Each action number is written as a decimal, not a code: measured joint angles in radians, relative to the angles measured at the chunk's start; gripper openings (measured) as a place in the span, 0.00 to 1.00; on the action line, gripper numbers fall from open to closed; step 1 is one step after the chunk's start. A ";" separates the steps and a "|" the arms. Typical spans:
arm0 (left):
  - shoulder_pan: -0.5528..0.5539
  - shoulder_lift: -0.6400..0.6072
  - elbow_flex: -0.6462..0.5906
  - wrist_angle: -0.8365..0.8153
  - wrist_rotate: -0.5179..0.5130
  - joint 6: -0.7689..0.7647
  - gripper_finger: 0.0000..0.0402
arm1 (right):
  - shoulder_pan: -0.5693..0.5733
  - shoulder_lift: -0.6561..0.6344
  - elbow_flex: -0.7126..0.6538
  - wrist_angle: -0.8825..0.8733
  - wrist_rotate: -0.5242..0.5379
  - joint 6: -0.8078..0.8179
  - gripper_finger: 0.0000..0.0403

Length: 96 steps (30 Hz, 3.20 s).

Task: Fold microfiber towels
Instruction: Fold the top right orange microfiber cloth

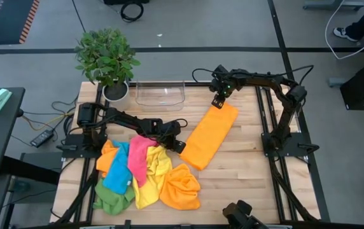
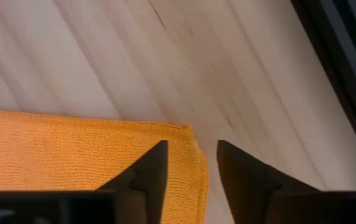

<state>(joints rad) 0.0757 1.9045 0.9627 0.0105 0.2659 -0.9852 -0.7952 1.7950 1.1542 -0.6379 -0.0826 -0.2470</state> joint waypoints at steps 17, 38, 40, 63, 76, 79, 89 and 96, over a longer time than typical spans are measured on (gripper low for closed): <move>0.000 0.000 0.000 0.001 0.000 -0.007 0.01 | -0.001 0.027 0.000 0.034 0.001 0.003 0.35; 0.000 0.000 -0.001 0.021 0.006 -0.026 0.01 | 0.001 -0.059 -0.019 0.036 0.034 0.012 0.02; 0.000 -0.006 -0.002 0.052 0.022 -0.029 0.02 | -0.001 -0.083 -0.012 0.018 0.034 0.012 0.01; -0.127 -0.072 0.000 0.298 -0.101 -0.272 0.01 | -0.007 -0.099 -0.054 0.032 0.027 0.009 0.01; -0.101 -0.072 0.016 0.472 -0.115 -0.312 0.01 | -0.019 -0.175 -0.053 -0.076 0.030 -0.040 0.01; -0.102 -0.072 0.020 0.461 -0.115 -0.289 0.01 | -0.035 -0.181 -0.052 -0.049 0.025 -0.042 0.01; -0.118 -0.072 0.021 0.262 -0.175 -0.284 0.01 | -0.046 -0.077 -0.053 -0.024 -0.008 -0.020 0.01; -0.126 -0.072 0.021 0.125 -0.195 -0.291 0.01 | -0.046 -0.066 -0.053 0.044 -0.013 0.001 0.01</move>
<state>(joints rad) -0.0502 1.8328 0.9836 0.1351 0.0704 -1.2766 -0.8410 1.7287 1.1015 -0.5940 -0.0957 -0.2455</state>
